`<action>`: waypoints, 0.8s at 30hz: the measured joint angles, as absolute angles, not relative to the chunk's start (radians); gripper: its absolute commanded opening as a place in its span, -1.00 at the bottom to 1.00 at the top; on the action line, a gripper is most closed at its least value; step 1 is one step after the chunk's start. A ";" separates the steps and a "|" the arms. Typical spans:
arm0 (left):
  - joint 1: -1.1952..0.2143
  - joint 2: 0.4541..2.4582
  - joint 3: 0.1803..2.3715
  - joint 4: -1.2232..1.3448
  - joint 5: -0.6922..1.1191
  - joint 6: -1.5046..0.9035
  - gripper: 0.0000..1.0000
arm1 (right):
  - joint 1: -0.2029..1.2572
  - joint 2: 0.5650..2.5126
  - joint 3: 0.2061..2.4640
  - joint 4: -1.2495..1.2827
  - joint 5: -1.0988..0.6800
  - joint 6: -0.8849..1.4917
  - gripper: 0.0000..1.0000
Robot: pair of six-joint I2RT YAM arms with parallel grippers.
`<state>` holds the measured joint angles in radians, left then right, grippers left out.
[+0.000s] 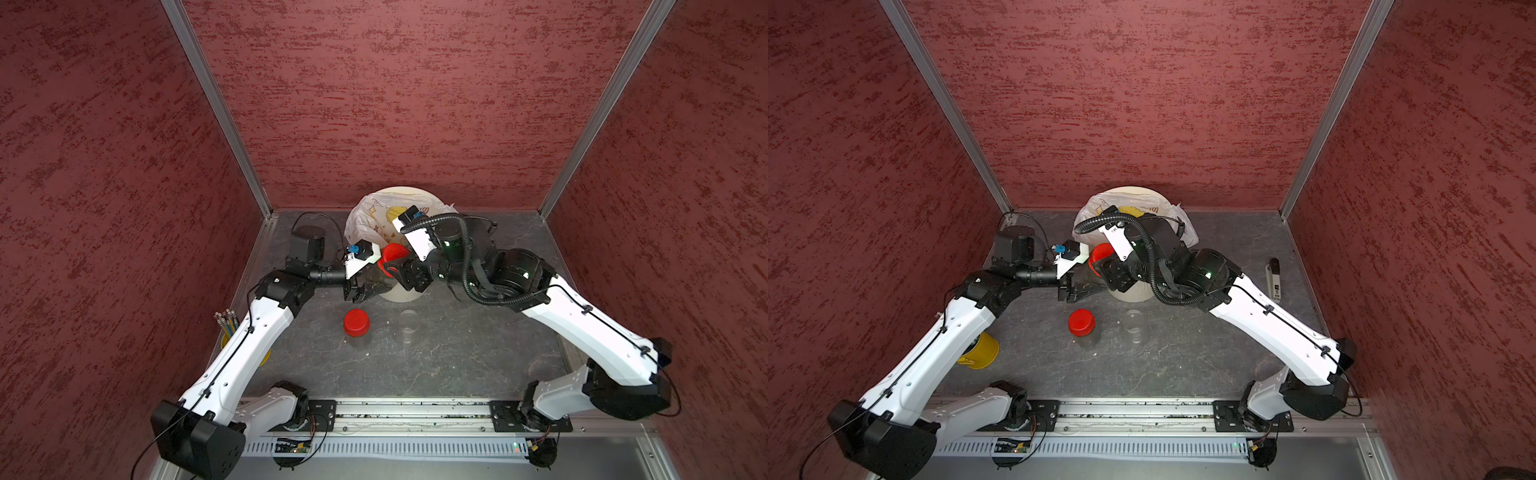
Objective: Empty moldy tea leaves from jars
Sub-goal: Screw the lid onto the jar.
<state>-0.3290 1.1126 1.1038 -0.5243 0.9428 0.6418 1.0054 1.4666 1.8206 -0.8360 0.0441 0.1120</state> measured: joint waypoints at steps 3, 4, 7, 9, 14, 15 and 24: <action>-0.329 1.113 1.104 -0.524 0.942 0.642 0.24 | 1.004 1.467 1.820 -0.835 0.044 0.096 -0.09; -0.329 1.113 1.104 -0.524 0.941 0.642 0.24 | 1.003 1.466 1.818 -0.834 0.044 0.091 -0.11; -0.329 1.113 1.104 -0.524 0.936 0.644 0.24 | 0.995 1.459 1.803 -0.820 0.044 0.061 -0.17; -0.329 1.113 1.104 -0.524 0.936 0.645 0.24 | 0.987 1.456 1.797 -0.813 0.039 0.033 -0.21; -0.329 1.113 1.104 -0.523 0.936 0.645 0.24 | 0.967 1.455 1.795 -0.807 -0.009 -0.053 -0.25; -0.329 1.113 1.104 -0.523 0.936 0.645 0.24 | 0.963 1.455 1.795 -0.806 -0.021 -0.074 -0.26; -0.336 1.113 1.104 -0.506 0.947 0.652 0.24 | 0.867 1.432 1.779 -0.808 -0.244 -0.307 -0.24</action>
